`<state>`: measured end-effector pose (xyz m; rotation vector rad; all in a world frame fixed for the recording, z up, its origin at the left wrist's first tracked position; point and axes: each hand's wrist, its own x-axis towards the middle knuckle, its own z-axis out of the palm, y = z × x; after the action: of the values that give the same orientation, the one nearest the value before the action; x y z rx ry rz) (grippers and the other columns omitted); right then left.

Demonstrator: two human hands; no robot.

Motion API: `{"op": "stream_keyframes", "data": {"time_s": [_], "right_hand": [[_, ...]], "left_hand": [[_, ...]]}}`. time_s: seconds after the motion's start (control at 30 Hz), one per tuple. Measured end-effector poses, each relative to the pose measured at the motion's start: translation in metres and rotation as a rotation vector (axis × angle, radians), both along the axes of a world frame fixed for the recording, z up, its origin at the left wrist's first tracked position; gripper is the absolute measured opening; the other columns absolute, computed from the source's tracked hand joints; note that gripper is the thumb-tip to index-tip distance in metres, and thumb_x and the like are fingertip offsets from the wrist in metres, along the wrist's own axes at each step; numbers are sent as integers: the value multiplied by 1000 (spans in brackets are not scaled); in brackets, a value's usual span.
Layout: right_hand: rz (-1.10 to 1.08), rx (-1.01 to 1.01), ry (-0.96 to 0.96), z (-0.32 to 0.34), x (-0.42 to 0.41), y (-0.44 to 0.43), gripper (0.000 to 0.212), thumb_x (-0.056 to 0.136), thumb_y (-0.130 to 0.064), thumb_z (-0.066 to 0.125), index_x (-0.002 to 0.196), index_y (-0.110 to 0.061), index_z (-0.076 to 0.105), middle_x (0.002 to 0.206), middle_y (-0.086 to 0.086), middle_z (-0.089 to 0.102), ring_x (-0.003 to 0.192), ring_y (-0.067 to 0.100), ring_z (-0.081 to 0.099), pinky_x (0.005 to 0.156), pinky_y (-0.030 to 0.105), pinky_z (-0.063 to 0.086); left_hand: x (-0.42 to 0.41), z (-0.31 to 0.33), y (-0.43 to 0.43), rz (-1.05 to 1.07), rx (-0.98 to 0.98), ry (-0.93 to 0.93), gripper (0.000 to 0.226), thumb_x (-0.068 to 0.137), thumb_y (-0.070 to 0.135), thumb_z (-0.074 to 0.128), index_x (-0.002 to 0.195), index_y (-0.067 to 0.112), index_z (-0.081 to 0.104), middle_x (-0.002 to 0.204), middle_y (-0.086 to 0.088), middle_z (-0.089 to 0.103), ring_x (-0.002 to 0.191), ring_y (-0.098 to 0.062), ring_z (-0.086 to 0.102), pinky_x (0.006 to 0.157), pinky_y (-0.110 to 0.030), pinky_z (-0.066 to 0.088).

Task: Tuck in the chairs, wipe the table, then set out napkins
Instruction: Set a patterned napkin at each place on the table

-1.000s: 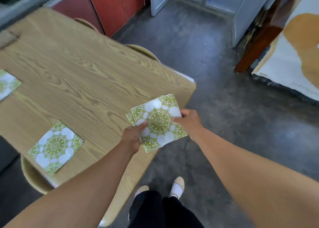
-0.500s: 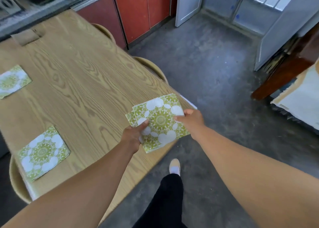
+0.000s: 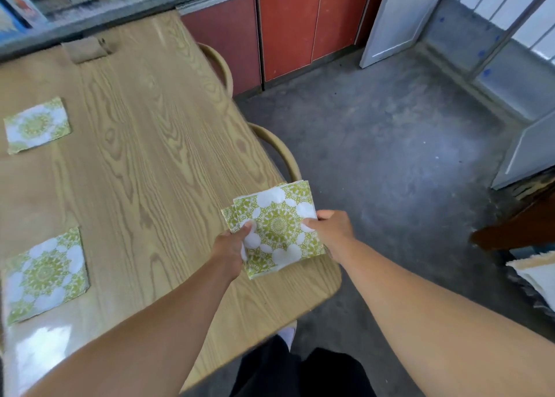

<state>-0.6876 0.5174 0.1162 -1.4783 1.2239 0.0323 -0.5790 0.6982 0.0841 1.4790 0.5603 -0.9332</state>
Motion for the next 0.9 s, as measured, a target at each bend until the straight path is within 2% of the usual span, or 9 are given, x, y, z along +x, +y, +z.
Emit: {"op": "stream_keyframes", "data": {"time_s": [0.1, 0.2, 0.3, 0.4, 0.5, 0.53, 0.63, 0.77, 0.9], "right_hand": [[73, -10, 1, 0, 17, -20, 23, 84, -16, 73, 106, -7, 73, 96, 10, 74, 92, 24, 70, 83, 38, 56], [164, -12, 2, -2, 37, -43, 28, 83, -17, 73, 106, -1, 72, 100, 17, 73, 81, 21, 67, 75, 35, 55], [254, 15, -22, -2, 52, -68, 27, 85, -17, 72, 109, -5, 72, 105, 5, 72, 93, 19, 66, 81, 32, 54], [388, 12, -38, 1, 64, -100, 27, 85, -18, 72, 108, -5, 72, 100, 2, 69, 88, 15, 62, 70, 22, 46], [475, 30, -23, 2, 70, -131, 24, 84, -17, 73, 106, -10, 74, 100, 1, 73, 90, 17, 69, 73, 26, 54], [513, 32, -14, 3, 72, -141, 23, 84, -16, 72, 106, -10, 74, 100, 2, 74, 87, 16, 69, 69, 25, 54], [591, 27, -21, 5, 81, -161, 19, 87, -13, 70, 105, -8, 73, 97, 4, 74, 79, 14, 69, 61, 20, 51], [684, 18, -21, 4, 109, -170, 8, 86, -13, 71, 93, -13, 74, 96, 5, 74, 86, 20, 71, 82, 37, 58], [782, 6, -29, 3, 144, -166, 7, 83, -15, 73, 89, -13, 74, 92, 5, 74, 88, 23, 71, 87, 42, 57]], "left_hand": [[7, -3, -12, 54, 0, -2, 34, 87, 25, 71, 114, 6, 67, 114, -17, 70, 107, -36, 65, 97, -59, 48], [9, -7, -25, 132, -2, -16, 35, 87, 26, 71, 115, 6, 66, 116, -17, 69, 107, -36, 65, 97, -58, 48], [7, -4, -45, 214, 89, -45, 45, 85, 33, 73, 118, 4, 64, 117, -14, 65, 109, -32, 62, 100, -48, 48], [-3, 2, -72, 334, 62, -48, 44, 88, 26, 71, 123, 1, 62, 117, -14, 64, 109, -32, 61, 95, -44, 49], [-12, 12, -99, 429, -5, -57, 35, 93, 18, 65, 123, 2, 61, 116, -13, 64, 104, -31, 62, 81, -41, 53], [-15, 15, -108, 456, -25, -61, 34, 93, 18, 64, 123, 4, 61, 117, -12, 65, 103, -31, 63, 78, -39, 53], [-20, 18, -125, 509, -70, -88, 36, 92, 21, 65, 123, 5, 62, 118, -11, 67, 103, -29, 66, 78, -39, 54], [-24, 19, -135, 621, -94, -110, 37, 91, 22, 66, 125, 6, 62, 118, -12, 68, 105, -31, 66, 87, -47, 54], [-19, 21, -133, 679, -132, -132, 29, 95, 20, 61, 122, 9, 62, 116, -12, 70, 103, -31, 68, 85, -46, 55]]}}
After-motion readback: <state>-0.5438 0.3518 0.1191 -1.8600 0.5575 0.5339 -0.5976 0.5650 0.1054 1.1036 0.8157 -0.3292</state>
